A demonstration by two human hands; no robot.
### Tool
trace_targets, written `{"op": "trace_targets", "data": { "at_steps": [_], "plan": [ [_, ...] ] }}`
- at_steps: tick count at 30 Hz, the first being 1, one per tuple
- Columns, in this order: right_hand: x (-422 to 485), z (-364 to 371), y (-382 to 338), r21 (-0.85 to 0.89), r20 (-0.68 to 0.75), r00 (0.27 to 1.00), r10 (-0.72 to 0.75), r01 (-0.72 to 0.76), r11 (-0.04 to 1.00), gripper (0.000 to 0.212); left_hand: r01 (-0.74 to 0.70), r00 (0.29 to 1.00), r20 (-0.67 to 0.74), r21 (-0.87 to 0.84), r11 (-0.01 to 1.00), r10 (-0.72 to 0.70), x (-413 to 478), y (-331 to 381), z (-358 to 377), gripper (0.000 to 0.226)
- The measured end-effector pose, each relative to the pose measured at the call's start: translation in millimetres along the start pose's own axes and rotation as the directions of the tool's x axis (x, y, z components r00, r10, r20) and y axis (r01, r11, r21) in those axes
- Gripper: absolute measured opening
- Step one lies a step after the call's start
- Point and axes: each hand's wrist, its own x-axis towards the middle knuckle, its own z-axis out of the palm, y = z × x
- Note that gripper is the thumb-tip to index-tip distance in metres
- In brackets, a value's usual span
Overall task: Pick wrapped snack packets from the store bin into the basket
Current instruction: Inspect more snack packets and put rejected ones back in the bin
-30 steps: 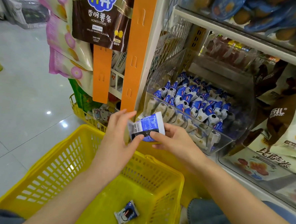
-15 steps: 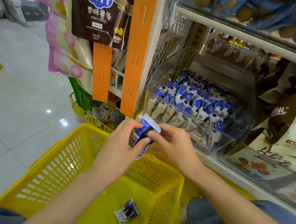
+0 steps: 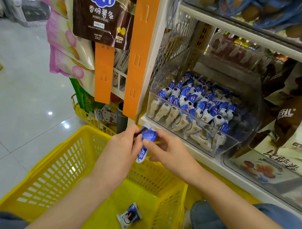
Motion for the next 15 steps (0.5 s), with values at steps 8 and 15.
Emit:
{"op": "trace_targets", "data": {
  "at_steps": [8,15],
  "plan": [
    [6.5,-3.7,-3.2,0.163,0.083,0.996,0.036,-0.049,0.985,0.025,0.071,0.996,-0.047,-0.097,0.993,-0.076,6.9,-1.0,-2.2,0.021],
    [7.4,-2.8,1.5,0.161,-0.041,0.997,0.072,-0.065,0.985,0.025,0.354,0.934,0.186,-0.386,0.852,-0.304,9.7,7.9,-0.5,0.019]
  ]
}}
